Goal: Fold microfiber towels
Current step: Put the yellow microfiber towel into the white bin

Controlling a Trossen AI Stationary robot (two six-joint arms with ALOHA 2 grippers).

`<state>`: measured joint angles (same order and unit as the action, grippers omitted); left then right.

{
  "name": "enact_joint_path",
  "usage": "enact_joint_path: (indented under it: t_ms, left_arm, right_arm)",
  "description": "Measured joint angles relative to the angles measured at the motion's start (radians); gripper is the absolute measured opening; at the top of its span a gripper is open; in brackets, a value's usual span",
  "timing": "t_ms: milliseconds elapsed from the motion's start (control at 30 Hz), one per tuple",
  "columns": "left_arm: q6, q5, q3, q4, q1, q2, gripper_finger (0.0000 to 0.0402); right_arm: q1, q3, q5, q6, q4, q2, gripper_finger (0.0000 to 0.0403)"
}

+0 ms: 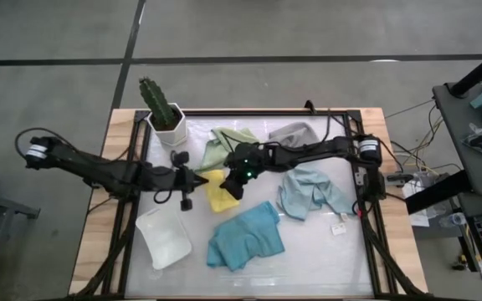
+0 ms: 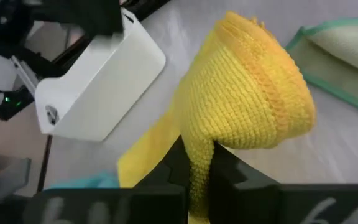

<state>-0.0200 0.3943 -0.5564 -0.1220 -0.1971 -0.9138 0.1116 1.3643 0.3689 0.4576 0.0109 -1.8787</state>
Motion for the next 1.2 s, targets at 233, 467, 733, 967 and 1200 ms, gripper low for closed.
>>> enact_joint_path:
  t_ms: [233, 467, 733, 967, 1200]
  left_arm:
    - [0.016, 0.135, 0.014, -0.019, 0.000, 0.069, 0.0000]
    - [0.036, 0.099, 0.073, -0.028, -0.001, 0.152, 0.0000]
    - [0.034, 0.033, 0.101, -0.015, -0.007, 0.251, 0.0000]
    - [0.060, -0.032, 0.157, 0.018, -0.009, 0.333, 0.0000]
    - [0.089, -0.028, 0.164, 0.124, -0.009, 0.376, 0.0000]
  right_arm:
    - [-0.021, 0.000, -0.001, 0.037, -0.110, 0.092, 0.0013]
    - [-0.078, 0.005, 0.001, 0.131, -0.079, 0.145, 0.0013]
    - [-0.153, 0.074, -0.001, 0.179, 0.031, 0.085, 0.0013]
    - [-0.190, 0.218, -0.001, 0.158, 0.032, -0.026, 0.0013]
    - [-0.208, 0.409, 0.051, 0.143, 0.031, -0.181, 0.0013]
